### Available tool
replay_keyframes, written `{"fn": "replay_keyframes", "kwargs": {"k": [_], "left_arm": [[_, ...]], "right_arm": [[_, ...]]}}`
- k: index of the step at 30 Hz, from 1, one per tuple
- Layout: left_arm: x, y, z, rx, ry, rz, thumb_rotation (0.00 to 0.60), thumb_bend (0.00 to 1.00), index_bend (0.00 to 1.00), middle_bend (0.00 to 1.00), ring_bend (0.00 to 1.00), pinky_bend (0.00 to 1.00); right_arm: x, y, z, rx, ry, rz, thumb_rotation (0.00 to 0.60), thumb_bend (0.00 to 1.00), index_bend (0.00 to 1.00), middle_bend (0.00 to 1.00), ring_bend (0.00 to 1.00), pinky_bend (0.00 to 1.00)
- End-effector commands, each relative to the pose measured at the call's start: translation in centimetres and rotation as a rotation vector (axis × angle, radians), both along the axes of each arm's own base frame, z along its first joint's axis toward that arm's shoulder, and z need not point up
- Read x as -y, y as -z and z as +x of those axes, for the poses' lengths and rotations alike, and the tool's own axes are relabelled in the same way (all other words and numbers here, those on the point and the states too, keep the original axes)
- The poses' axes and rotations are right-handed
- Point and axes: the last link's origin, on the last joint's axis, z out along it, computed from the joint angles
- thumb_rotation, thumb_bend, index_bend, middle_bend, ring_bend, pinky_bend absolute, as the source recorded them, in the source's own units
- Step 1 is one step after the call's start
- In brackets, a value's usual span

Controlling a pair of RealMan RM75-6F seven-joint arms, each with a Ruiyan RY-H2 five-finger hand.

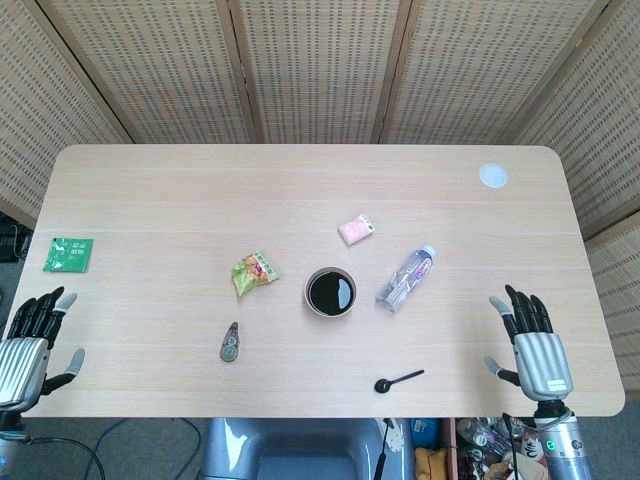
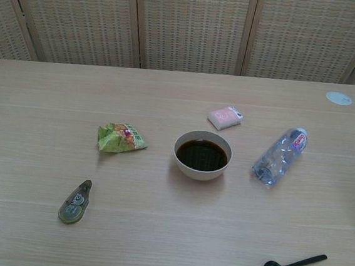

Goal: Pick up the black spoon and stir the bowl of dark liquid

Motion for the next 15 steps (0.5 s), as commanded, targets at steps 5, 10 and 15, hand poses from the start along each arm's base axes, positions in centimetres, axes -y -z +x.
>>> {"fn": "replay_keyframes", "kwargs": {"k": [5,10,15], "left_arm": [[0.03,-0.09,-0.11,-0.011,-0.006,-0.002,0.600,0.41,0.00,0.00,0.00,0.00],[0.13,-0.12,-0.16,-0.014,-0.011,-0.001,0.600,0.41,0.00,0.00,0.00,0.00],[0.04,0.05,-0.11,-0.013,-0.011,-0.004,0.600,0.41,0.00,0.00,0.00,0.00]], "right_arm": [[0.12,0.13,-0.17,0.002,0.000,0.003,0.600,0.31,0.18,0.07,0.00,0.00],[0.22,0.16,-0.33,0.001,0.001,0.004,0.600,0.31,0.18,0.08,0.00,0.00],[0.26,0.02,-0.36,0.001,0.000,-0.001,0.600,0.31,0.19,0.09,0.00,0.00]]}}
